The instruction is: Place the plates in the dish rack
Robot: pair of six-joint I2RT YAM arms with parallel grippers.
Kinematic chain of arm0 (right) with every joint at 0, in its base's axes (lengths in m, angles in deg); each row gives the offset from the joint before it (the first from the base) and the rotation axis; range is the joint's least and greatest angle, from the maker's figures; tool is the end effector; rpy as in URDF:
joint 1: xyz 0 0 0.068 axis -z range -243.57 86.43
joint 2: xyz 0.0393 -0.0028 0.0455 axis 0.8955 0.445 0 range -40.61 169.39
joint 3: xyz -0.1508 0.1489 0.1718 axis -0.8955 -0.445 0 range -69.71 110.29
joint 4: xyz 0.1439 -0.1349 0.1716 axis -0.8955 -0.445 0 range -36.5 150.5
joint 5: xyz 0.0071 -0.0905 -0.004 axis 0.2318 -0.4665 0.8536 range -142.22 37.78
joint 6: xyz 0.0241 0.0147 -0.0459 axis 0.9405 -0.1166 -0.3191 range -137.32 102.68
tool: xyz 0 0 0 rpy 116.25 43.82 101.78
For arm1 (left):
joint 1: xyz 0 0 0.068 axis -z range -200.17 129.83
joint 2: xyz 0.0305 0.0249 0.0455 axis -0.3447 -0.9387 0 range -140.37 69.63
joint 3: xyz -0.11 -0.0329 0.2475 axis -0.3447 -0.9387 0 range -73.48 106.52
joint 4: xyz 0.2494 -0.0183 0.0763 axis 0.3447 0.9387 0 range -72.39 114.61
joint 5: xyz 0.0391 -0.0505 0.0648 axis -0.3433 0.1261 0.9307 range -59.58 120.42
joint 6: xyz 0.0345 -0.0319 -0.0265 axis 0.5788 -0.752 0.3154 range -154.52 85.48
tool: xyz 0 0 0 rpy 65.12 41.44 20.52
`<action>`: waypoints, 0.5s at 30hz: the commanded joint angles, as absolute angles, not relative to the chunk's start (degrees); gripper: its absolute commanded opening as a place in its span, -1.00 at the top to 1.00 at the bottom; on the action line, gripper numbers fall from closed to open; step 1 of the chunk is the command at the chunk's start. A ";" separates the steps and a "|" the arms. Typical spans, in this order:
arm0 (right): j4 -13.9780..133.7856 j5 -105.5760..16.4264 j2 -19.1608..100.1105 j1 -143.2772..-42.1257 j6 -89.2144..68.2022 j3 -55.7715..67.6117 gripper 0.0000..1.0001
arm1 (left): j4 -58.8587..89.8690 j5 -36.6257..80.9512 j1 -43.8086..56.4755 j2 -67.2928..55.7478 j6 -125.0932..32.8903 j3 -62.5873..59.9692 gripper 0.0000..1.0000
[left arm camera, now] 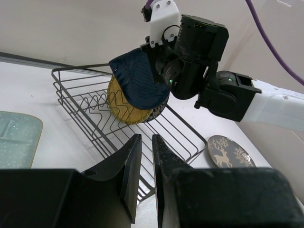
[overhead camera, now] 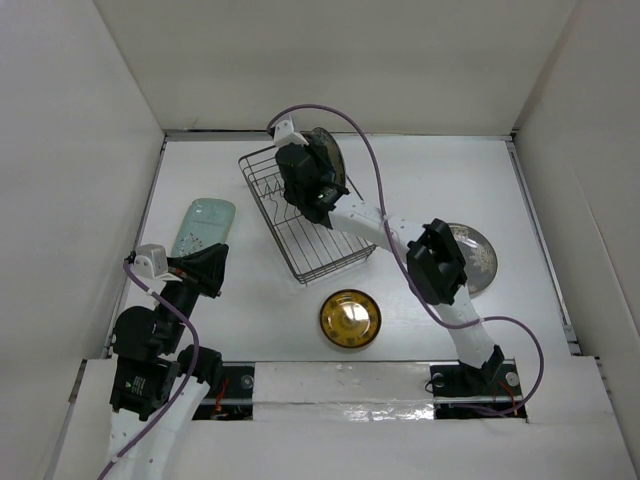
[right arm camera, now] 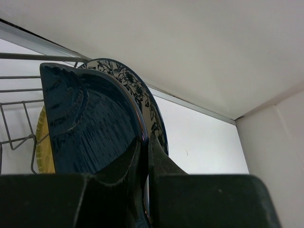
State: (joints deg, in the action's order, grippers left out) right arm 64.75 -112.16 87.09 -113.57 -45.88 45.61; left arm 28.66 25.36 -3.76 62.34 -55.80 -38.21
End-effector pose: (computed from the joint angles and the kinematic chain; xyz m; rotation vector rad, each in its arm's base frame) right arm 0.3607 0.3819 0.3156 -0.3688 1.6360 -0.6080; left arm 0.0482 -0.0175 0.3468 0.0223 1.3013 -0.6206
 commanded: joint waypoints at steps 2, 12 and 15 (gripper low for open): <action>74.74 -115.32 87.18 -114.20 -48.08 50.96 1.00 | 26.92 25.77 -3.47 63.04 -55.79 -37.62 0.74; 70.35 -114.71 91.84 -115.25 -43.78 52.19 1.00 | 26.93 25.85 -3.47 62.95 -55.88 -37.62 0.74; 69.03 -114.62 92.81 -115.25 -41.23 51.67 1.00 | 26.93 25.94 -3.47 62.95 -55.88 -37.62 0.74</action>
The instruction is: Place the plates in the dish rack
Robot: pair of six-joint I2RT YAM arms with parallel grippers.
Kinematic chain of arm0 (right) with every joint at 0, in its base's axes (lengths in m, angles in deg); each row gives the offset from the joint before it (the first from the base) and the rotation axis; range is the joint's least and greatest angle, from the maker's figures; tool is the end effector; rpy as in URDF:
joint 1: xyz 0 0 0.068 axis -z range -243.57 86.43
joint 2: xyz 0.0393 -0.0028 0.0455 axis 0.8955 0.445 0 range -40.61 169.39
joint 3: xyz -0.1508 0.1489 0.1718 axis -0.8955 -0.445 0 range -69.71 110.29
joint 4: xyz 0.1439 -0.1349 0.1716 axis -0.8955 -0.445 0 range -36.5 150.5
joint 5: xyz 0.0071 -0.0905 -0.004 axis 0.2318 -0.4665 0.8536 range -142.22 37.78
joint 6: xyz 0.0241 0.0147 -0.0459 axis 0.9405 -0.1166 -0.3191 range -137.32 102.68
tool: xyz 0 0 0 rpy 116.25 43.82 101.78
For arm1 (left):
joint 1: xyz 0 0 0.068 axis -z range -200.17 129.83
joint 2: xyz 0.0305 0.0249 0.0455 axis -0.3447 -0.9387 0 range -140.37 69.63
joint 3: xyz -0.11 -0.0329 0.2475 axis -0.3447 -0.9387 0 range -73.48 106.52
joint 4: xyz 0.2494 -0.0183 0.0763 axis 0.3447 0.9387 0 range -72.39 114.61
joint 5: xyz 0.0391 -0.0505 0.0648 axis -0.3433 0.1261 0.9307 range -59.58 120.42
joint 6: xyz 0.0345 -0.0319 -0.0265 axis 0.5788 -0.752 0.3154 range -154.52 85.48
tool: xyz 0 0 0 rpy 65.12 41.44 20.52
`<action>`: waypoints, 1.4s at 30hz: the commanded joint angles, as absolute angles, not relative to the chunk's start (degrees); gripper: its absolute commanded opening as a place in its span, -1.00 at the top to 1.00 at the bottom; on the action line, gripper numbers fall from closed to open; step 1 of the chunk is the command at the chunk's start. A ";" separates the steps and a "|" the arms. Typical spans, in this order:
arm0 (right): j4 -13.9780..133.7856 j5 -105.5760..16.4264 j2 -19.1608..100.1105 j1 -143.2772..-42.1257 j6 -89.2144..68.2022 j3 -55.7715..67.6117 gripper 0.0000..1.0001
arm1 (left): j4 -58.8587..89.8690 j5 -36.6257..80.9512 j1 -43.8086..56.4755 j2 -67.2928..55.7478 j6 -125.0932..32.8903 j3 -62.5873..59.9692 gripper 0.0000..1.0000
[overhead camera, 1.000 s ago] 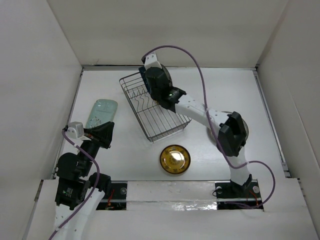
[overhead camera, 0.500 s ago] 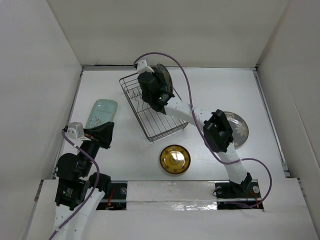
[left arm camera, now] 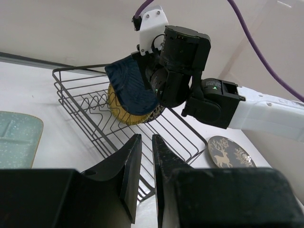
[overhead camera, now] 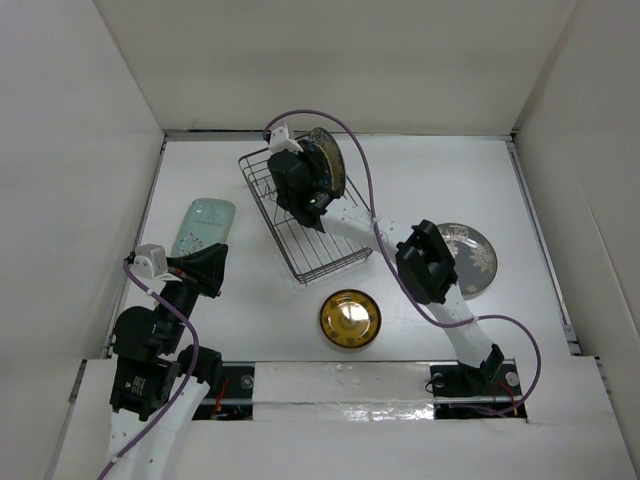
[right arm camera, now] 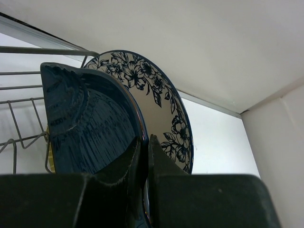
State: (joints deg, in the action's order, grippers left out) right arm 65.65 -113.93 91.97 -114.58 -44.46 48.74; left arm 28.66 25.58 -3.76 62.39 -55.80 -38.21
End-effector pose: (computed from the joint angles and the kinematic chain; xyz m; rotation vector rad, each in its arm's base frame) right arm 0.3644 0.4004 0.2922 -0.3503 1.6437 -0.6106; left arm 0.0480 -0.0174 0.3468 0.0189 1.3002 -0.6183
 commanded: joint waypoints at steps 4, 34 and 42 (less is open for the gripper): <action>68.05 -114.70 94.57 -116.57 -38.95 50.09 1.00 | 26.93 25.85 -3.47 62.78 -55.97 -37.62 0.74; 60.76 -103.47 80.97 -118.86 -20.95 44.12 -0.25 | 26.84 25.77 -3.47 62.34 -55.88 -37.71 0.75; 69.55 -90.45 52.77 -115.61 -7.50 10.26 0.92 | 26.57 25.59 -3.47 63.74 -55.88 -37.79 0.90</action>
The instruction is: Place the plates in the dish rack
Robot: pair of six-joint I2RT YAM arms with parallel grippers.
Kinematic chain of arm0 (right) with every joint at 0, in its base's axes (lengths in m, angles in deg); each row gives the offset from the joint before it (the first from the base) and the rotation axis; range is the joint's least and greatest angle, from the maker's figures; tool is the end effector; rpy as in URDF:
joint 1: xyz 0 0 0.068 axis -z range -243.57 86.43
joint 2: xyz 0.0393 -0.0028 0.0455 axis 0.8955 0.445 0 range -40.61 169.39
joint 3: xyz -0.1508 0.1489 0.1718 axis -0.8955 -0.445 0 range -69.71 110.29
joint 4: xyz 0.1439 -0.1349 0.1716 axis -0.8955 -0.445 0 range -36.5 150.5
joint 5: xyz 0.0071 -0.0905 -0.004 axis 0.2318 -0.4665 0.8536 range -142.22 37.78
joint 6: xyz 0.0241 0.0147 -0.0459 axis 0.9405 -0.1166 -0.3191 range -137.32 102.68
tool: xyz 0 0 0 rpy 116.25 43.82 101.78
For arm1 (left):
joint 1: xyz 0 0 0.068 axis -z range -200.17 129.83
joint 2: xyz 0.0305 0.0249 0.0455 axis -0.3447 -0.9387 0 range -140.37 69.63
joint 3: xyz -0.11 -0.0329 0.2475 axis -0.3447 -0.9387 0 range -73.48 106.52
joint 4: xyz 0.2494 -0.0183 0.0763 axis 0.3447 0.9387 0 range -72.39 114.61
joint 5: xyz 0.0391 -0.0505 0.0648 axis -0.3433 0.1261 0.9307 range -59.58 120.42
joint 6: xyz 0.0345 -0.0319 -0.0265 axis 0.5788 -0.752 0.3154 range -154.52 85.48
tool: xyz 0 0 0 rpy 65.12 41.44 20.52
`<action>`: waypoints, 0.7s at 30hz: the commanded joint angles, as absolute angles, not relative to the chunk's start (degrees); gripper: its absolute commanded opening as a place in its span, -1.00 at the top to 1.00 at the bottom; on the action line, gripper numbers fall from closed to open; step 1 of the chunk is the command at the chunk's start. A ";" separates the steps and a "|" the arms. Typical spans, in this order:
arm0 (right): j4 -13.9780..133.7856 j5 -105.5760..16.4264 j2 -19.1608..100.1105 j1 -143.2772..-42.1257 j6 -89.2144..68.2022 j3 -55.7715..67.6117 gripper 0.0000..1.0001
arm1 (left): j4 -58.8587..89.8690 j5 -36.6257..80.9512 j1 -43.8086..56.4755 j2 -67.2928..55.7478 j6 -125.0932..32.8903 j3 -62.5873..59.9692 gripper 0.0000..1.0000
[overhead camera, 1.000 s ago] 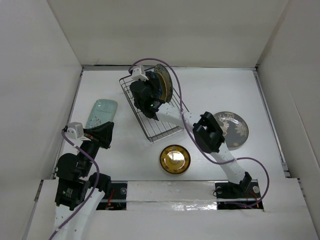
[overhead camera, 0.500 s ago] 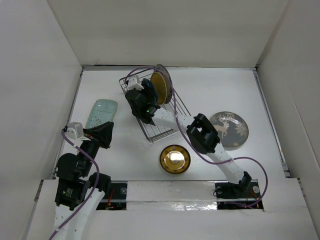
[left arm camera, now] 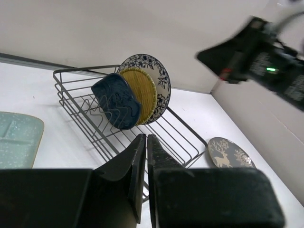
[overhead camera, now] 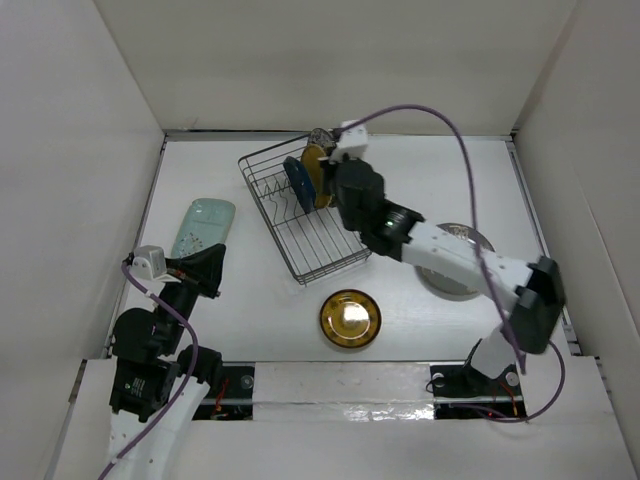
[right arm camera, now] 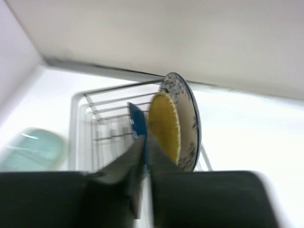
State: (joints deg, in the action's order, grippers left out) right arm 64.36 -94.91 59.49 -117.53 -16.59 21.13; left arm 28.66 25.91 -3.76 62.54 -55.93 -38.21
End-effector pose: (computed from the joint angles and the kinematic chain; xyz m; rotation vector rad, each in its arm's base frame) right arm 0.2650 0.3233 0.3838 -0.2010 1.6287 0.1094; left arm 0.0475 -0.0170 0.3469 0.0126 1.2973 -0.6169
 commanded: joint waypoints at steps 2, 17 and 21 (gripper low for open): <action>71.13 -90.71 42.58 -112.02 3.63 -4.14 1.00 | 26.57 25.76 -2.94 64.36 -56.05 -37.79 1.00; 45.91 -65.11 -8.89 -53.93 28.12 -49.67 -0.47 | 26.14 26.29 -0.48 69.72 -56.23 -37.97 0.66; 45.03 -61.54 0.24 -45.75 28.03 -48.01 -0.49 | 26.40 27.70 -0.48 73.50 -56.58 -38.06 0.51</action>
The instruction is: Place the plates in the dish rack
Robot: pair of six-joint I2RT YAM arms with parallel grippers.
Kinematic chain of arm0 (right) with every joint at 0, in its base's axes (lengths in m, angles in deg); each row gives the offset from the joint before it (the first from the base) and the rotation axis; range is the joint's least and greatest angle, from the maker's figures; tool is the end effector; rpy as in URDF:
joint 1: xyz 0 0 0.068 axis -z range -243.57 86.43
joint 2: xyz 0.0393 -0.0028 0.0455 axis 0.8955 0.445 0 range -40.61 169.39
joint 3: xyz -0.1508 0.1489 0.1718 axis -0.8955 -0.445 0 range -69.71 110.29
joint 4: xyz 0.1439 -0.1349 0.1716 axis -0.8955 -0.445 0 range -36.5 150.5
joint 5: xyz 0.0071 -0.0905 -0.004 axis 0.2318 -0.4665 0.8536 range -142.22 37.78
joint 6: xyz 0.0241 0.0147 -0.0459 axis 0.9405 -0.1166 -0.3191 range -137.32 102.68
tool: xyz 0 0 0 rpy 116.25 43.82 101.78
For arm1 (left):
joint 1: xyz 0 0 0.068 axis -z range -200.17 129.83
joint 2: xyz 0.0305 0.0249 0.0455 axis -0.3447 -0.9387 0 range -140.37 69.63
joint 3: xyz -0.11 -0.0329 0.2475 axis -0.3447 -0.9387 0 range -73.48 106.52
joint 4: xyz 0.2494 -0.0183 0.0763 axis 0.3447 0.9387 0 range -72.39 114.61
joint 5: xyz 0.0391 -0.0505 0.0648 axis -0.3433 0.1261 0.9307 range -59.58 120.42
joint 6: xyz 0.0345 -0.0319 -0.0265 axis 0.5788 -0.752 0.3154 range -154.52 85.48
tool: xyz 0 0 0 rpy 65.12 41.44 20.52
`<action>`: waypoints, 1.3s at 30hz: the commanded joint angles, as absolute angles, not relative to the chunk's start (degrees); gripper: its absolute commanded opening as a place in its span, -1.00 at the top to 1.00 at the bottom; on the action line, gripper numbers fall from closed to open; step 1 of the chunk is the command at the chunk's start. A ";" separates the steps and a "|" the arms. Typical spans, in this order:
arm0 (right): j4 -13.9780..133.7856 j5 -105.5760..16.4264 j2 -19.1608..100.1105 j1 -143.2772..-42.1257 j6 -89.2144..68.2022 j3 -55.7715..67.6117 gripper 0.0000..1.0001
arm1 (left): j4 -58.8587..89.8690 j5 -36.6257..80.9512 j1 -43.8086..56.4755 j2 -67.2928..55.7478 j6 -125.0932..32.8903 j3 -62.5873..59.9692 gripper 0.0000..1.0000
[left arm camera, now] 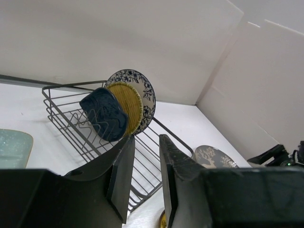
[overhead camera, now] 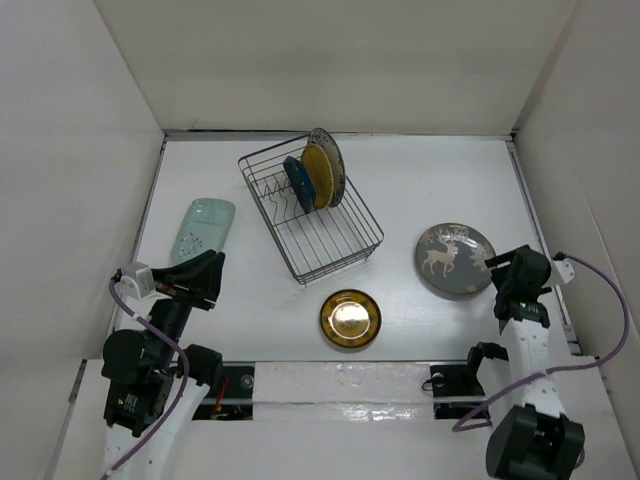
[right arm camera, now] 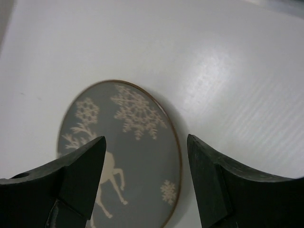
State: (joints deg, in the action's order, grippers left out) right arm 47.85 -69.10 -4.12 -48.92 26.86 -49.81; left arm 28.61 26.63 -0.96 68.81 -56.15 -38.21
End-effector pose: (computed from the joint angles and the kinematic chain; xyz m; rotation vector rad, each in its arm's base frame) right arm 0.1463 -0.0489 0.2053 1.1619 1.6975 0.0120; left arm 0.0225 -0.0104 0.3489 0.0348 1.1875 -0.6674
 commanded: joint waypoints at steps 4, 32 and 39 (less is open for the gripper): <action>46.17 -58.37 7.81 -42.57 27.42 -47.48 -0.50 | 26.13 28.58 -0.48 75.34 -56.93 -38.15 0.46; 92.35 -36.04 19.98 -42.82 37.71 -50.24 1.00 | 27.63 28.05 1.19 65.95 -55.79 -37.53 0.48; 82.30 -53.76 6.41 -59.50 24.79 -32.57 1.00 | 27.63 27.17 0.66 60.85 -55.44 -37.36 0.51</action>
State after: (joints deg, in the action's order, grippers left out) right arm 74.70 -47.46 10.20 -53.68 28.52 -43.26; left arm 29.53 28.49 0.74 62.80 -56.21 -38.21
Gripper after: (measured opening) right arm 0.040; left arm 0.247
